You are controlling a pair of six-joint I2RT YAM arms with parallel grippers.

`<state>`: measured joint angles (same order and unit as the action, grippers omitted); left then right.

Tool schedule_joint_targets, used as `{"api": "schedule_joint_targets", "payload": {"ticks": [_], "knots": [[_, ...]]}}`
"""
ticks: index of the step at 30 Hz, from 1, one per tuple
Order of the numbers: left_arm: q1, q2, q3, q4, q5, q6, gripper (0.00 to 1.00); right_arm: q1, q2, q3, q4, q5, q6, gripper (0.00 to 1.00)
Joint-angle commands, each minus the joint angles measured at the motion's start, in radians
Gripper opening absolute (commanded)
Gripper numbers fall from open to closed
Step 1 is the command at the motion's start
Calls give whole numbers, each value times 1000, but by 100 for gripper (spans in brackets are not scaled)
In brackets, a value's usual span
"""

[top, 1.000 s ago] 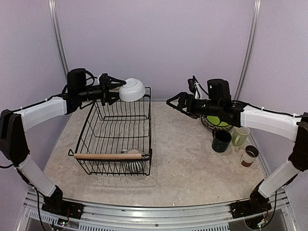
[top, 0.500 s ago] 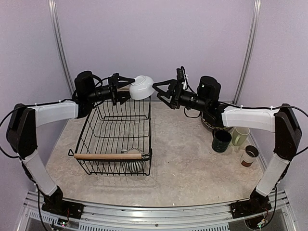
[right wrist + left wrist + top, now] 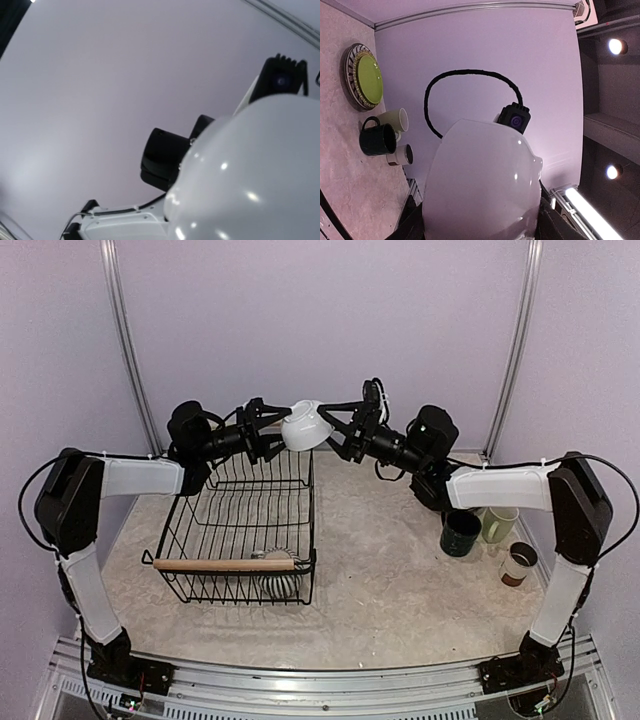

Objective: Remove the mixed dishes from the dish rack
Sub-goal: Pass from the left arm to the right

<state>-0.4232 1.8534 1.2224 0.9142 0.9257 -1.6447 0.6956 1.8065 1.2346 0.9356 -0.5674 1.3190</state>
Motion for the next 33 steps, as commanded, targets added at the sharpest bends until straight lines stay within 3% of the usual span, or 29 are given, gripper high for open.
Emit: {"api": "schedule_joint_targets", "payload": {"ticks": [1, 10, 15, 19, 23, 29, 31, 33], "knots": [[-6, 12, -18, 97, 13, -41, 28, 9, 7, 1, 106, -1, 31, 60], [-37, 15, -31, 99, 36, -53, 28, 4, 8, -21, 170, 1, 46, 26], [-51, 15, -22, 70, 43, -28, 31, 3, -1, -19, 162, -3, 25, 1], [-54, -3, -37, -10, 47, 56, 42, 2, -18, -16, 124, -12, -9, 0], [-50, -32, -67, -38, 47, 120, 68, 0, -66, -43, 78, -7, -64, 0], [-49, -78, -74, -169, 54, 234, 85, -9, -162, -102, 12, 5, -158, 0], [-44, -91, -74, -217, 47, 265, 97, -13, -187, -118, -19, 5, -181, 0], [-35, -111, -74, -289, 36, 318, 99, -20, -222, -139, -84, 17, -220, 0]]}}
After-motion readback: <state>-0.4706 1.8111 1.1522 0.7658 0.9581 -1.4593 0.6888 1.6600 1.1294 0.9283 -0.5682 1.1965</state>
